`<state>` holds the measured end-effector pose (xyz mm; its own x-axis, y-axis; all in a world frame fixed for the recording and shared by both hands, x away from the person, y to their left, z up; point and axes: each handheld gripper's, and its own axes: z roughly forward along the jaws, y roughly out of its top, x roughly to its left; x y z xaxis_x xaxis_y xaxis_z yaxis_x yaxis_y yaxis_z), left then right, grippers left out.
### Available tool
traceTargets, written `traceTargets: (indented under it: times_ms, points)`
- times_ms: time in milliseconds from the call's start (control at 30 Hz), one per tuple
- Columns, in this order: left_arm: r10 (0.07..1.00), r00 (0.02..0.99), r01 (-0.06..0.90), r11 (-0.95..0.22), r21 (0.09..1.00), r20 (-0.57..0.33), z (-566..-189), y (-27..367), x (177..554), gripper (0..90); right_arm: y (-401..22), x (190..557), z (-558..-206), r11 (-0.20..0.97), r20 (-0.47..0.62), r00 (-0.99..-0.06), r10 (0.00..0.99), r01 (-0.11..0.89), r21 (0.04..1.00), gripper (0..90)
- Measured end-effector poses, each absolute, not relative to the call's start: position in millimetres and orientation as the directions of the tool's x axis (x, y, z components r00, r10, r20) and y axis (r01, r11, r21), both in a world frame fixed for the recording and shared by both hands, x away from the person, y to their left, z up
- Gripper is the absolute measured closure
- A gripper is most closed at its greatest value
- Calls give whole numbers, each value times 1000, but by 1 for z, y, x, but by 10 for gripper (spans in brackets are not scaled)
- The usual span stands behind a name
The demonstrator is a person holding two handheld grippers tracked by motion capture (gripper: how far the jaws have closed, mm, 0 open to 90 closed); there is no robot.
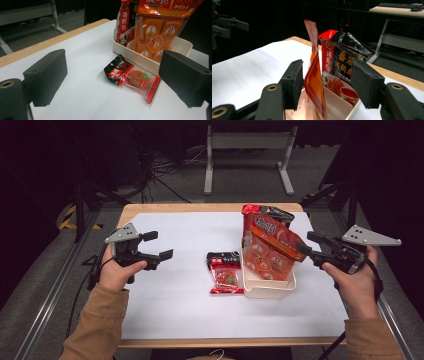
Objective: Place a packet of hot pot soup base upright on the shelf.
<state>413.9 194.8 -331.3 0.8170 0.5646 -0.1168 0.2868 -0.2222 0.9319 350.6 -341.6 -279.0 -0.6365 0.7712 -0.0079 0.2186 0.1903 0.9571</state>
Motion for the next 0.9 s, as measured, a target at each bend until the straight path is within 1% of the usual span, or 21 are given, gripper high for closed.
traceTargets:
  times_ms: [200, 567, 833, 900]
  points:
    - [555, 824, 285, -230, 931, -115, -333, 189, 416, 97, -354, 340, -279, 186, -12, -618, 786, 218, 958, 417]
    - [546, 830, 285, -236, 929, -116, -336, 186, 417, 108, -369, 327, -286, 235, -58, -602, 797, 221, 947, 417]
    - [527, 844, 269, -246, 931, -105, -337, 179, 421, 147, -373, 320, -305, 279, -82, -591, 803, 251, 927, 418]
    - [529, 841, 281, -241, 929, -117, -337, 178, 420, 196, -374, 321, -314, 276, -79, -581, 810, 259, 926, 418]
